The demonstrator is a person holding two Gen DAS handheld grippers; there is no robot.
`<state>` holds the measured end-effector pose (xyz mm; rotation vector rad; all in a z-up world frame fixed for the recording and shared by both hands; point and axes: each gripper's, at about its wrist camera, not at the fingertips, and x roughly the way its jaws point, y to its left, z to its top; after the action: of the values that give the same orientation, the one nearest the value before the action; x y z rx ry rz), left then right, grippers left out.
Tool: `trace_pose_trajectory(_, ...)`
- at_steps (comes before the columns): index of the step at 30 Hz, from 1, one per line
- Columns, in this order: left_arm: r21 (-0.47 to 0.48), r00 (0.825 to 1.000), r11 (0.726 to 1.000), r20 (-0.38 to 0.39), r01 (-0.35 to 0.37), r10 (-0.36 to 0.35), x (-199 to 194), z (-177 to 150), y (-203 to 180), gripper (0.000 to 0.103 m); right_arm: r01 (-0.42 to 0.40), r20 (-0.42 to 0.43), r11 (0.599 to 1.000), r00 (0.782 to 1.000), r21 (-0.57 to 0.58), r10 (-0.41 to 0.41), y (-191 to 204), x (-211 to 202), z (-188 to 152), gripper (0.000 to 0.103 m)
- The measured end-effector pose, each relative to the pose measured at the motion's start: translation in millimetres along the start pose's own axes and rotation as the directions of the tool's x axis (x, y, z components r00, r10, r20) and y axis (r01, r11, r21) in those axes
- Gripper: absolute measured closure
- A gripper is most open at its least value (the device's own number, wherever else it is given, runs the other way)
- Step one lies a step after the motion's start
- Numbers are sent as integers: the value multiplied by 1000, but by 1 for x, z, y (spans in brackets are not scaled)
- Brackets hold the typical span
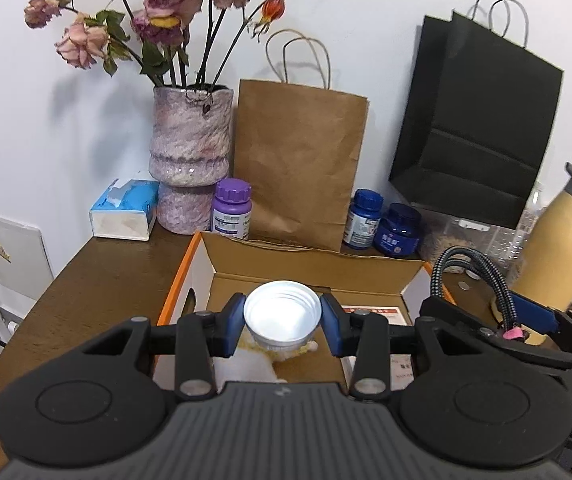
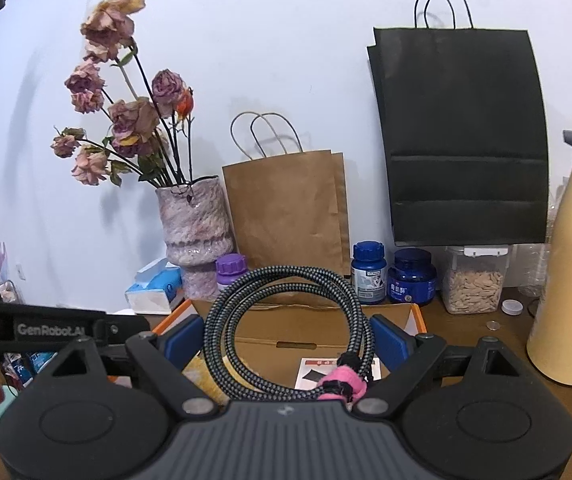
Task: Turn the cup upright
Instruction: 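Lower the cup into the red box with the left tool while the right tool lowers the cable in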
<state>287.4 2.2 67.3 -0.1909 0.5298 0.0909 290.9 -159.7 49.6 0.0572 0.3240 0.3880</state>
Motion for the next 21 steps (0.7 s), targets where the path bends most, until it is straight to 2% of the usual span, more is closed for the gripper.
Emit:
trace_pose_trajectory(11,-21,996,997,-62,-72,70,53,5,5,62,16,-45,1000,999,-7,-16,-13,44,6,15)
trace_pose_trajectory(21,-4,990,994,-91,-106,106,83,4,3,62,29,-84,999,996,17,-27,-27,69,-9,15)
